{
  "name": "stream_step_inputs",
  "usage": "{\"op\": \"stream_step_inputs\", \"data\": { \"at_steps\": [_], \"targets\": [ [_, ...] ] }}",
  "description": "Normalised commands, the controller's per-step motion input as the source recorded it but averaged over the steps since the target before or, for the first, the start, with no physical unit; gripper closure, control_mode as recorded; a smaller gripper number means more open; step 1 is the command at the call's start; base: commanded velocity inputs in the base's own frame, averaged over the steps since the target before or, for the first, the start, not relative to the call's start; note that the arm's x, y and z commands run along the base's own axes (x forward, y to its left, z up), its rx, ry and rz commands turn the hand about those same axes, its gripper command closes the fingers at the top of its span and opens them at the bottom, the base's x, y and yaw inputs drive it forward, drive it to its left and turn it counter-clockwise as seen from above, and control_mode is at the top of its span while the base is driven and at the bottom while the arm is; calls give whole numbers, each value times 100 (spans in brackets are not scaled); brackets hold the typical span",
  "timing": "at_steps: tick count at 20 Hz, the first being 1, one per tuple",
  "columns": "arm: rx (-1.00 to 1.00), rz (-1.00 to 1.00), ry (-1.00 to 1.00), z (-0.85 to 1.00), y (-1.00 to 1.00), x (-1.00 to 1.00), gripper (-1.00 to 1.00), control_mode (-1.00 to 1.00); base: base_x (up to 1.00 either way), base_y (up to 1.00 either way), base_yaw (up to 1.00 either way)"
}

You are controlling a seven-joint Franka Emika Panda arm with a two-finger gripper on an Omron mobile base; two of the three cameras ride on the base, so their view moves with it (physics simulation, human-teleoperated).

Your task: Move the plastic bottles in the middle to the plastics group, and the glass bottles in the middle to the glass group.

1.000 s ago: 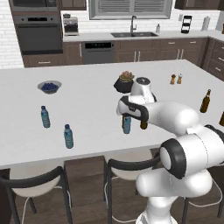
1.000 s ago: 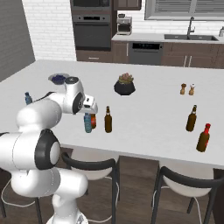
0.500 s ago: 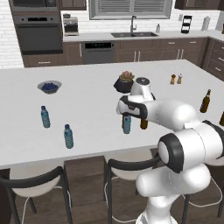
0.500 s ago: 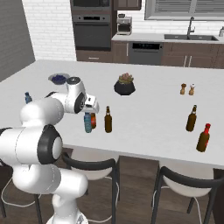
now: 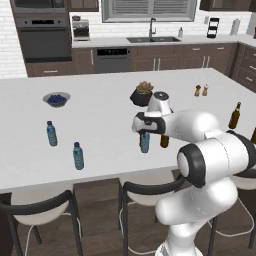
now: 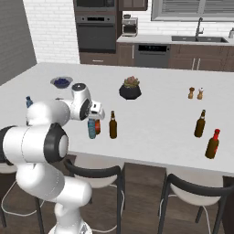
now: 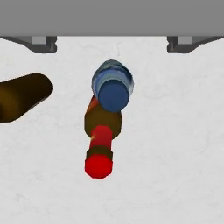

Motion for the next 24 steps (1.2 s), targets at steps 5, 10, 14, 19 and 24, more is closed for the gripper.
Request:
{"op": "stream_step_inputs", "data": {
  "at_steps": [5, 10, 14, 19, 24],
  "targets": [
    [0, 0, 0, -14, 0, 9, -100, -100, 0, 0, 0],
    [0, 0, 0, -8, 0, 10, -100, -100, 0, 0, 0],
    [0, 0, 0, -2, 0, 9, -100, -100, 0, 0, 0],
    [0, 0, 0, -2, 0, 15, -100, -100, 0, 0, 0],
    [0, 0, 0, -7, 0, 5, -100, -100, 0, 0, 0]
  ]
}}
